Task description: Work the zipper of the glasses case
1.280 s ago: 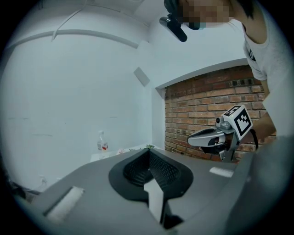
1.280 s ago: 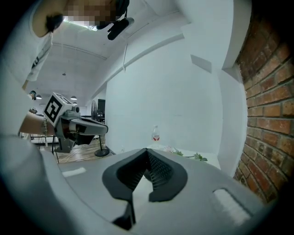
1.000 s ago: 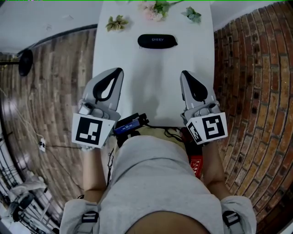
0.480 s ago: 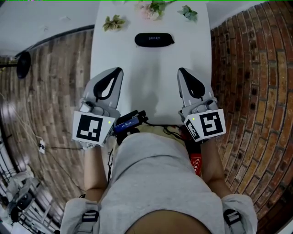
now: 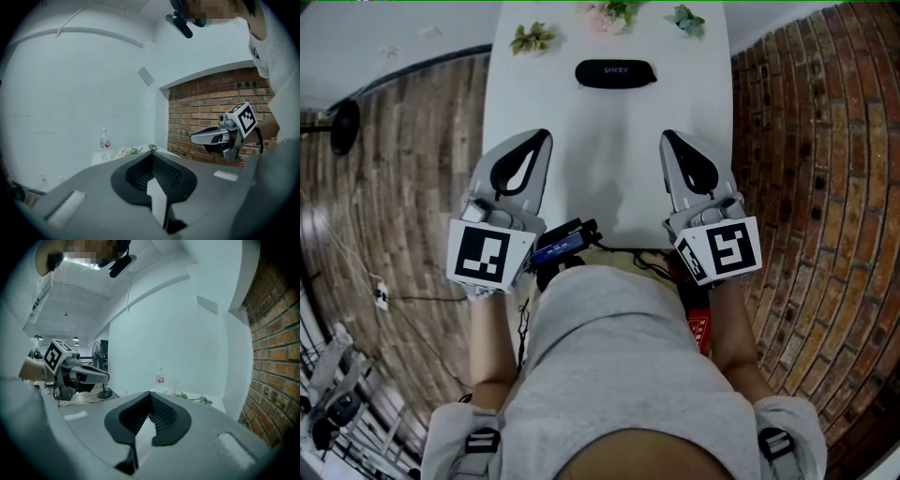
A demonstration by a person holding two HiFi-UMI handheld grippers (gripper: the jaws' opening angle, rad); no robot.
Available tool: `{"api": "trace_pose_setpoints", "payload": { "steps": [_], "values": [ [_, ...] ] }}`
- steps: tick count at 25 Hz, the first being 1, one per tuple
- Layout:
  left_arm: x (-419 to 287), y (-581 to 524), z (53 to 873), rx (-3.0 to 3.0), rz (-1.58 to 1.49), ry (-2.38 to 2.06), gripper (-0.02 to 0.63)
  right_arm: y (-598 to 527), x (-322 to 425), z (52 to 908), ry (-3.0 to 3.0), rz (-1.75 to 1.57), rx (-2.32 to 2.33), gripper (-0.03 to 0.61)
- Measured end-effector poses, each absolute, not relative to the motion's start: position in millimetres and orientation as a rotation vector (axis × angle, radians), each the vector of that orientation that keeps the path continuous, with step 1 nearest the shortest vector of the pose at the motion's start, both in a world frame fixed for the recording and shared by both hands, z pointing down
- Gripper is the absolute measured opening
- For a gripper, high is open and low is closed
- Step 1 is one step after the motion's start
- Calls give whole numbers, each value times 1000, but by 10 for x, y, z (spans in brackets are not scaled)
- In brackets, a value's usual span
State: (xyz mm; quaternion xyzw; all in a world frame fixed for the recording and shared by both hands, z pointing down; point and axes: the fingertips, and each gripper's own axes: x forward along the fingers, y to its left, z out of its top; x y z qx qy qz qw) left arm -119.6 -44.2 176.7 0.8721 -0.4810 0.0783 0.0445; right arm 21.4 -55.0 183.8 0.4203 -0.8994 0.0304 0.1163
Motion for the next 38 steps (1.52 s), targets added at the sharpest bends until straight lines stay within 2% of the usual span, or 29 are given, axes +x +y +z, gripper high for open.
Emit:
{"api": "trace_pose_setpoints", "payload": {
  "steps": [38],
  "values": [
    [-1161, -461, 1848, 2672, 279, -1452, 14, -538, 171, 2043, -2585, 133, 1188, 2]
  ]
}}
